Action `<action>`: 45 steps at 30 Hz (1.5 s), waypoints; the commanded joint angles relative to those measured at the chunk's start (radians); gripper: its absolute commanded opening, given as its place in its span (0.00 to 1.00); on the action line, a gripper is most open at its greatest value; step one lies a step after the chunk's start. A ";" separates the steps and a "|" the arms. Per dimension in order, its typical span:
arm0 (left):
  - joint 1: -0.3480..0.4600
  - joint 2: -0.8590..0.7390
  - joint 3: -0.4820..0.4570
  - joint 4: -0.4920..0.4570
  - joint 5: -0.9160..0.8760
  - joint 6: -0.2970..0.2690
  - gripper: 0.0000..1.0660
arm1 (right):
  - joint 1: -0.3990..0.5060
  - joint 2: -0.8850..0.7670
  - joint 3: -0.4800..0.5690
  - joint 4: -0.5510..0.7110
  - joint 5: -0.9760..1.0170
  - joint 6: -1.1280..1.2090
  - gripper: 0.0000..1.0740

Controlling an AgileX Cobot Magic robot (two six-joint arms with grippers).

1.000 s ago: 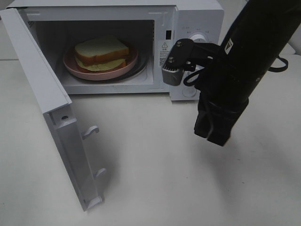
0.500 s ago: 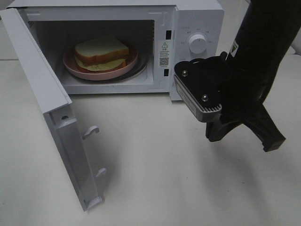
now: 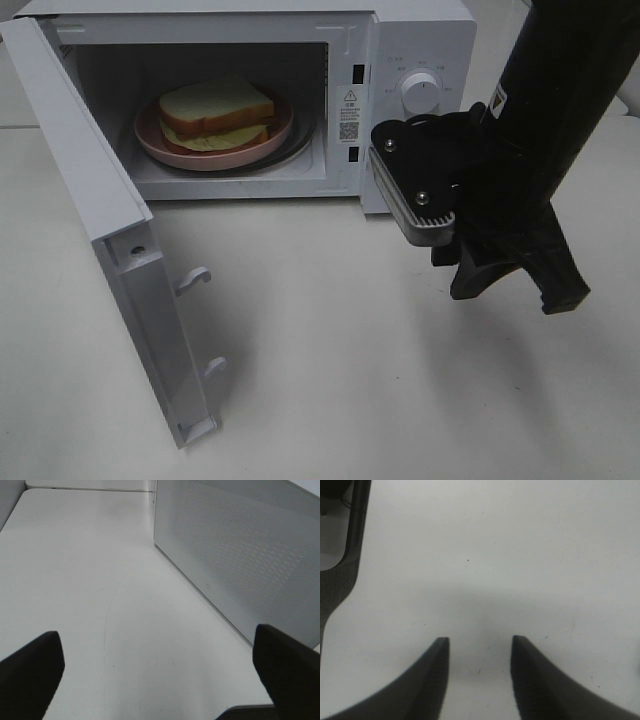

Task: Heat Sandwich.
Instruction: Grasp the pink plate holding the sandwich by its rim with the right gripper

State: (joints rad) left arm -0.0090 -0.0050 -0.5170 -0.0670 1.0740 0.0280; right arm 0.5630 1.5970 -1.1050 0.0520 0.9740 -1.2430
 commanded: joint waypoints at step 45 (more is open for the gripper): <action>0.005 -0.005 0.002 0.000 -0.004 -0.007 0.91 | 0.103 0.155 -0.194 -0.139 -0.328 0.059 0.80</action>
State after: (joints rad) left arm -0.0090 -0.0050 -0.5170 -0.0670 1.0740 0.0280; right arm 0.6640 1.7220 -1.2620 -0.0860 0.6710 -1.1670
